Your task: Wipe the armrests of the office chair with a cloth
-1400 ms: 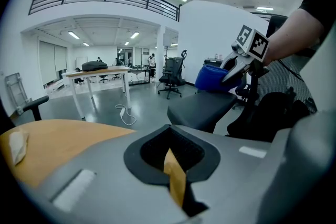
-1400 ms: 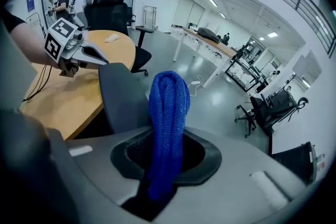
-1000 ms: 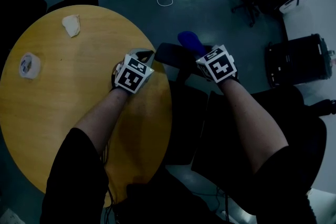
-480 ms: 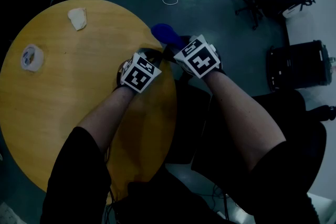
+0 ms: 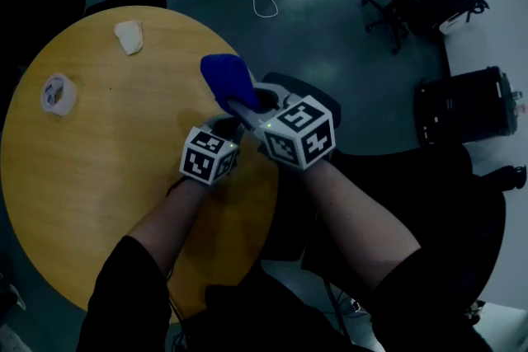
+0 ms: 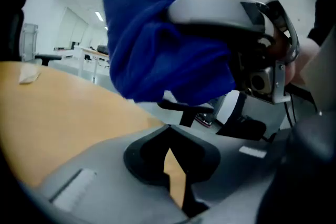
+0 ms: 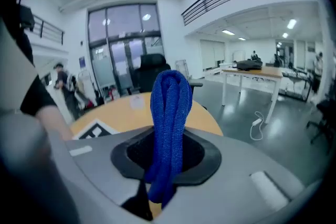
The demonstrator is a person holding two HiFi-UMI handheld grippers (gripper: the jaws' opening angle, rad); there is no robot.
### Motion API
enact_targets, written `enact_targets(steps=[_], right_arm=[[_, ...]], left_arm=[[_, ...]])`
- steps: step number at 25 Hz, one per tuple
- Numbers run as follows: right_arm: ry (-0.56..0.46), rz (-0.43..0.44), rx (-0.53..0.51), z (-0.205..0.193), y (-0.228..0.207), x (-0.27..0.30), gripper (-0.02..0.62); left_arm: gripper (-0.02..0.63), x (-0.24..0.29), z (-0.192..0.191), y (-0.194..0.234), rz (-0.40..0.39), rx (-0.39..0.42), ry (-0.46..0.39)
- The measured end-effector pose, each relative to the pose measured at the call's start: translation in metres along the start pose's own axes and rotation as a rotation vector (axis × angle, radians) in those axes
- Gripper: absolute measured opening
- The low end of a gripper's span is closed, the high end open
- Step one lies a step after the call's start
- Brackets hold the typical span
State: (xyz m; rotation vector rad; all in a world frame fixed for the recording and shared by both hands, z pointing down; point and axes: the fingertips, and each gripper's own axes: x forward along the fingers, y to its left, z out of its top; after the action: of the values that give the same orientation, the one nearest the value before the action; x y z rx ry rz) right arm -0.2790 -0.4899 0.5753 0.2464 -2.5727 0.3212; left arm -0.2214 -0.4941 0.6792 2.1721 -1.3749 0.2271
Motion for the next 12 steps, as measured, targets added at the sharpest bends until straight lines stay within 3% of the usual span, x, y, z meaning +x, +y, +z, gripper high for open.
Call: enact_targets(steps=[2,4,7,12], right_arm=[[-0.126,0.018,0.160,0.001,0.029,-0.023,0.092],[-0.201,0.028,0.255,-0.005,0.055,-0.050,0.092],[-0.231,0.030,0.306,-0.021,0.088,-0.089,0.092],[-0.236,0.015,0.308,-0.038,0.126,-0.168,0.092]], left_arm=[[0.012,-0.027,-0.018,-0.018,-0.002,-0.084,-0.039],[0.012,-0.056,-0.031,-0.040,0.000,-0.135,-0.077],[0.012,-0.104,-0.042,-0.075,-0.028,-0.179,-0.124],[0.013,-0.173,-0.031,-0.134,-0.108,-0.153,-0.154]])
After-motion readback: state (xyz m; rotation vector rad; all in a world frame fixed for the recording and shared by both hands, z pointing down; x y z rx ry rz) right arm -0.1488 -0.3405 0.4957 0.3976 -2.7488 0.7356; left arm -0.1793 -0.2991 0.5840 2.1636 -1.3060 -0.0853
